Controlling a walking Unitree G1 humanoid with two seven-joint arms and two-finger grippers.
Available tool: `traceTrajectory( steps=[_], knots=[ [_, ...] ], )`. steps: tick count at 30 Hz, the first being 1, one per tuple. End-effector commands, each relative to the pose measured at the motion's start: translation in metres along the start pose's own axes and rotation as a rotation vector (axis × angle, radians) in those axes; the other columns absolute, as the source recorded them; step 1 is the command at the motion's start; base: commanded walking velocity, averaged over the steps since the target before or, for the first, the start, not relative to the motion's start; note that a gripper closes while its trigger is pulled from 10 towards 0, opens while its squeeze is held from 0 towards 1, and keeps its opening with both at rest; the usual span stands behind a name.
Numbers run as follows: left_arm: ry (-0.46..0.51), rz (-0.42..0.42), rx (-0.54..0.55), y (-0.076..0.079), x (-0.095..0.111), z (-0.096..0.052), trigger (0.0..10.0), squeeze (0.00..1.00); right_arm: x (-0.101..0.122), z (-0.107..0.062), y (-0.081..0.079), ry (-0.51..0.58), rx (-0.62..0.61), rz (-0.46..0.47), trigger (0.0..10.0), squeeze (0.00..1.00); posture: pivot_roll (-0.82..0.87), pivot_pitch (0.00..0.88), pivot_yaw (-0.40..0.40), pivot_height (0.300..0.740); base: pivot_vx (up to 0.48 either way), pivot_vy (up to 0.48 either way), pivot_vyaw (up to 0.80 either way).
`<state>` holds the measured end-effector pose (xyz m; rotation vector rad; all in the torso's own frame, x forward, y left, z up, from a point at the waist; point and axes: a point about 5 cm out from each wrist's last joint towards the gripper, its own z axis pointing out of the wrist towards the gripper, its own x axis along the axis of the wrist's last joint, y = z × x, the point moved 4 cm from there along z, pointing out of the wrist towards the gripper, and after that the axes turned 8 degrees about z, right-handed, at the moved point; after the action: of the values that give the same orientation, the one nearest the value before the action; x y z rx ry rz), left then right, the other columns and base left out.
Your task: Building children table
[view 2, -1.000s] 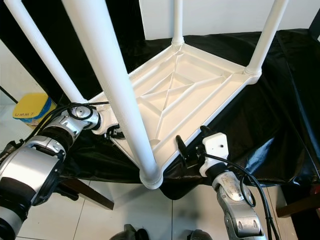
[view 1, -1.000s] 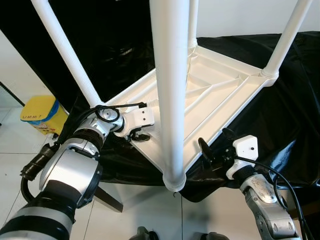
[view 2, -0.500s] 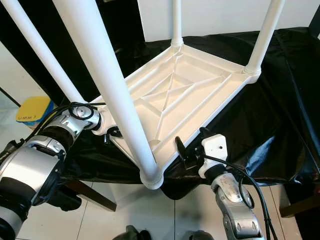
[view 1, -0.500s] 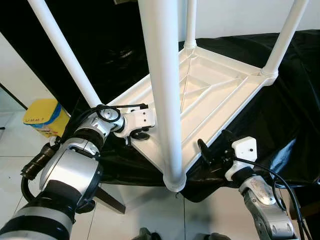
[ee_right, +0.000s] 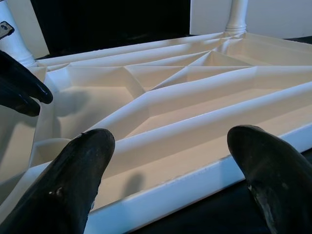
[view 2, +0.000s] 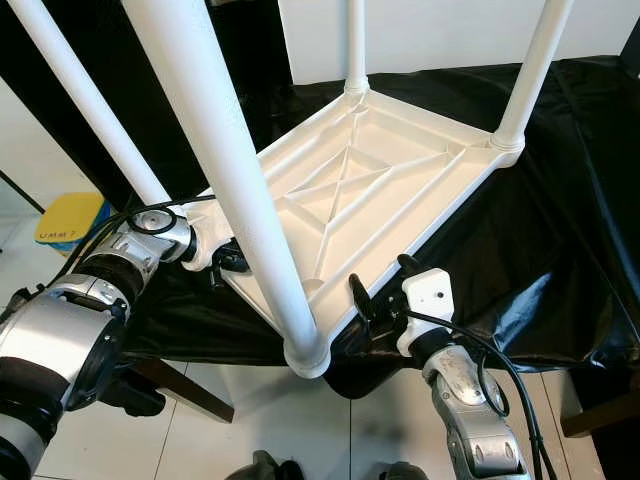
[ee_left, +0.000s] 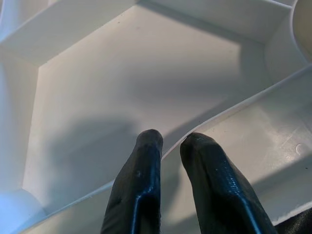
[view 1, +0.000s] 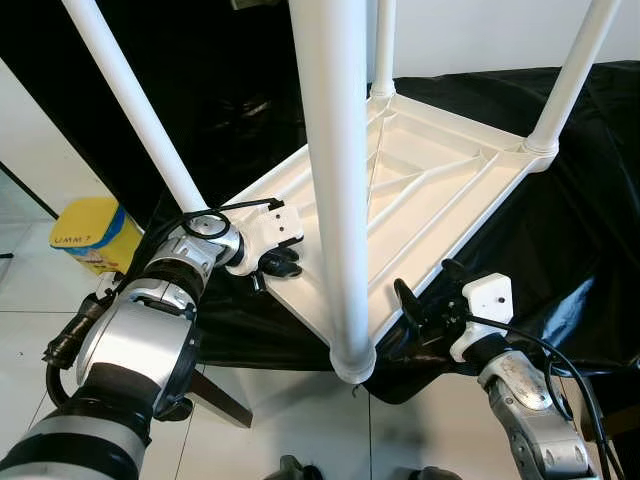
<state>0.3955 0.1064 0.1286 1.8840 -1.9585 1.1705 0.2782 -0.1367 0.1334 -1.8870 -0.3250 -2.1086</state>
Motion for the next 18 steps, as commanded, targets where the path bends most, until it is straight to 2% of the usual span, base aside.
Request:
traceTrajectory(
  steps=[1, 4, 5, 6, 8, 14, 15, 16, 18],
  knots=[
    [-0.004, -0.056, -0.093, 0.023, -0.014, 0.01, 10.0, 0.45, 0.0, 0.001, -0.003, -0.001, 0.011, 0.006, 10.0, 0.0, -0.18, 0.08, 0.107, 0.74, 0.0, 0.0, 0.0],
    [-0.001, -0.048, -0.091, 0.022, -0.011, 0.01, 10.0, 0.45, 0.0, 0.001, -0.002, -0.001, 0.01, 0.005, 10.0, 0.0, -0.18, 0.08, 0.107, 0.74, 0.0, 0.0, 0.0],
    [-0.01, -0.035, -0.094, 0.021, -0.011, 0.01, 10.0, 1.0, 0.0, 0.001, -0.002, -0.001, 0.01, 0.005, 10.0, 0.0, -0.18, 0.085, 0.108, 0.74, 0.0, 0.0, 0.0],
    [-0.01, -0.035, -0.094, 0.021, -0.011, 0.01, 10.0, 1.0, 0.0, 0.001, -0.002, -0.001, 0.01, 0.005, 10.0, 0.0, -0.18, 0.085, 0.108, 0.74, 0.0, 0.0, 0.0],
    [-0.029, 0.037, -0.093, 0.018, -0.007, 0.01, 10.0, 1.0, 0.0, 0.001, -0.002, 0.0, 0.006, 0.007, 10.0, 0.0, -0.18, 0.09, 0.11, 0.74, 0.0, 0.0, 0.0],
    [-0.086, 0.149, -0.071, 0.013, -0.005, 0.01, 10.0, 1.0, 0.0, 0.0, -0.003, -0.002, 0.001, 0.01, 10.0, 0.0, -0.18, 0.095, 0.112, 0.74, 0.0, 0.0, 0.0],
    [-0.094, 0.162, -0.065, 0.012, -0.004, 0.011, 10.0, 0.71, 0.0, 0.0, -0.003, -0.002, 0.0, 0.01, 10.0, 0.0, -0.18, 0.097, 0.114, 0.74, 0.0, 0.0, 0.0],
    [-0.097, 0.169, -0.066, 0.012, -0.004, 0.012, 10.0, 0.0, 0.0, 0.0, -0.003, -0.002, -0.001, 0.011, 10.0, 0.0, -0.17, 0.098, 0.115, 0.74, 0.0, 0.0, 0.0],
    [-0.1, 0.171, -0.067, 0.013, -0.003, 0.013, 10.0, 0.0, 0.0, 0.0, -0.003, -0.001, -0.002, 0.011, 10.0, 0.0, -0.17, 0.099, 0.115, 0.74, 0.0, 0.0, 0.0]
  ],
)
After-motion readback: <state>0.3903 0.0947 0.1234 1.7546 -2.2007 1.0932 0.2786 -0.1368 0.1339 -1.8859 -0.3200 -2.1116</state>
